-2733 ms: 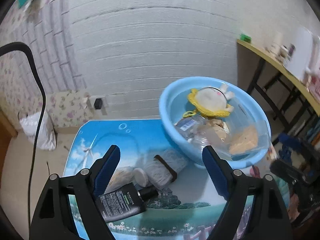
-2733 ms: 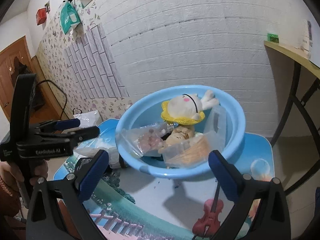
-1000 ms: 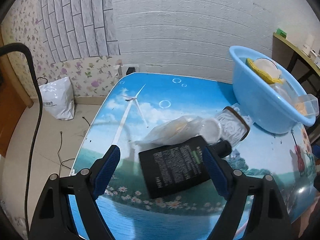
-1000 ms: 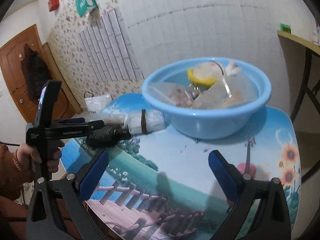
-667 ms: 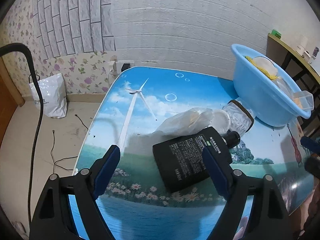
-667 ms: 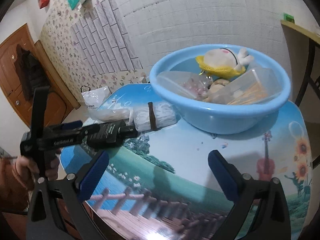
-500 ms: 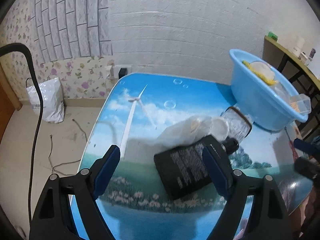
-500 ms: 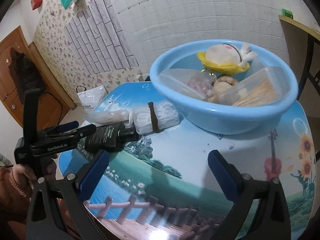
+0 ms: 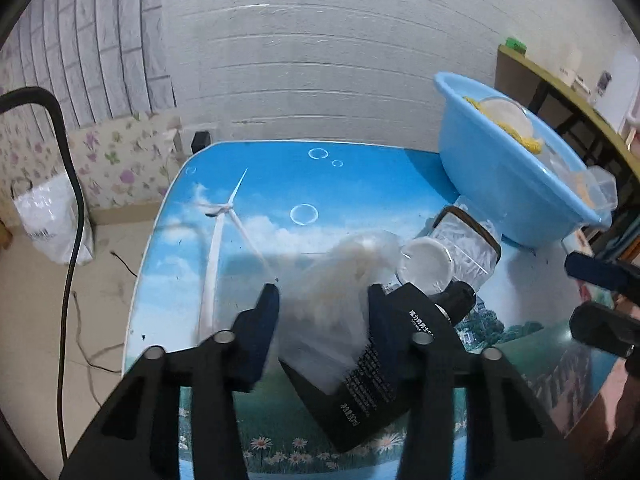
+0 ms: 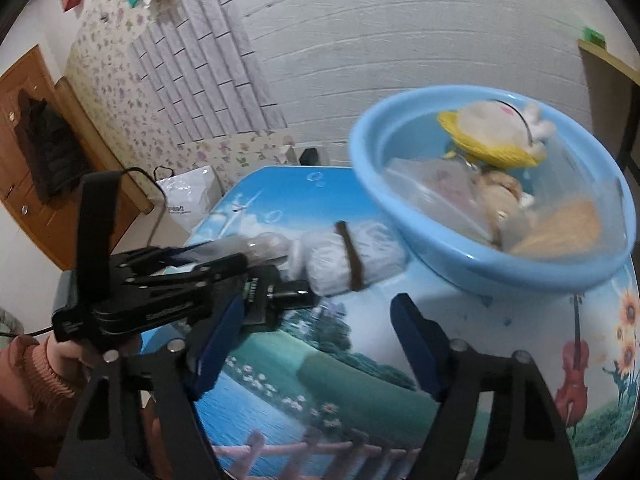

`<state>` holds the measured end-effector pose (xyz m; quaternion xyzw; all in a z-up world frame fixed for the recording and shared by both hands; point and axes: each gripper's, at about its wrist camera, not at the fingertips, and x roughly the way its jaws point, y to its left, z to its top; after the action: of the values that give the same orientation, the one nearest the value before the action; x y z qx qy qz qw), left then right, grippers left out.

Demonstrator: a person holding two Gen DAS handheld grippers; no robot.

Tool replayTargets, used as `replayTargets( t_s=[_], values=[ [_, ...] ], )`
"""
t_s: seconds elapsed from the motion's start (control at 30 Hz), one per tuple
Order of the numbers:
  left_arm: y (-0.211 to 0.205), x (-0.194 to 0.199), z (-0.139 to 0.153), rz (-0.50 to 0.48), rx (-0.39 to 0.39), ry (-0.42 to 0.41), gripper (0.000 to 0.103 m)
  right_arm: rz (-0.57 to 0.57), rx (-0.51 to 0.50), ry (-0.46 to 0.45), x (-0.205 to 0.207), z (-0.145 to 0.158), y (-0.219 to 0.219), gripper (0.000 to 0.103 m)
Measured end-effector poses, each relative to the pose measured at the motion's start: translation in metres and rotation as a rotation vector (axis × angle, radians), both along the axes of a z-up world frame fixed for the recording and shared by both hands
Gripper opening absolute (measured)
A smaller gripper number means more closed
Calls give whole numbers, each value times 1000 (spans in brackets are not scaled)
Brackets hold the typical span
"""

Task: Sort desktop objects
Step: 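Grasp the cotton swab bag with the left tool while the right tool grasps the white round lid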

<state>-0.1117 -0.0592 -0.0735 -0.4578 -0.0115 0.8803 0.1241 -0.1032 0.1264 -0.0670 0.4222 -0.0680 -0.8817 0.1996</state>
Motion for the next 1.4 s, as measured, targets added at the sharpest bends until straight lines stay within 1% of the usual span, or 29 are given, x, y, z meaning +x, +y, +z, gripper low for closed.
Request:
replayTargets(
  t_s=[0.03,0.07,0.17,0.2,0.27,0.33,0.4,0.47,0.6,0.7,0.9,1.07,1.13,1.33,1.4],
  values=[
    [-3,0,0,5,7,3,35,12,-3,-5,0,0,-4,64],
    [-5,0,0,8,9,7,32,20,-2,-10,-1,-1,-7,61],
    [-14,3,2,23,20,23,26,28,-8,-41,-5,-7,-13,60],
    [-18,4,3,28,26,26,26,29,-12,-51,-7,-9,-15,58],
    [-25,6,3,41,33,28,25,39,-16,-76,-9,-14,-20,50],
    [-32,6,3,53,36,29,25,29,-7,-84,-11,-17,-23,48],
    [-38,9,3,66,32,32,25,14,-20,-91,-13,-17,-24,45],
    [-45,11,3,77,31,34,25,8,-34,-89,-18,-15,-26,38],
    [-50,11,1,80,48,35,25,17,-22,-66,-29,-10,-39,35],
    [-49,8,0,76,46,36,25,13,17,-59,-36,-12,-48,34],
    [-45,1,-2,52,59,46,25,-5,86,-93,-45,-23,-60,32],
    [-49,0,-5,47,94,53,25,-41,118,-111,-52,-29,-62,30],
    [-51,0,-5,49,107,51,25,-65,149,-130,-55,-32,-64,29],
    [-52,-1,-7,46,120,50,25,-90,184,-153,-68,-38,-79,29],
    [-53,0,-7,45,125,50,25,-90,193,-163,-72,-39,-85,31]
  ],
)
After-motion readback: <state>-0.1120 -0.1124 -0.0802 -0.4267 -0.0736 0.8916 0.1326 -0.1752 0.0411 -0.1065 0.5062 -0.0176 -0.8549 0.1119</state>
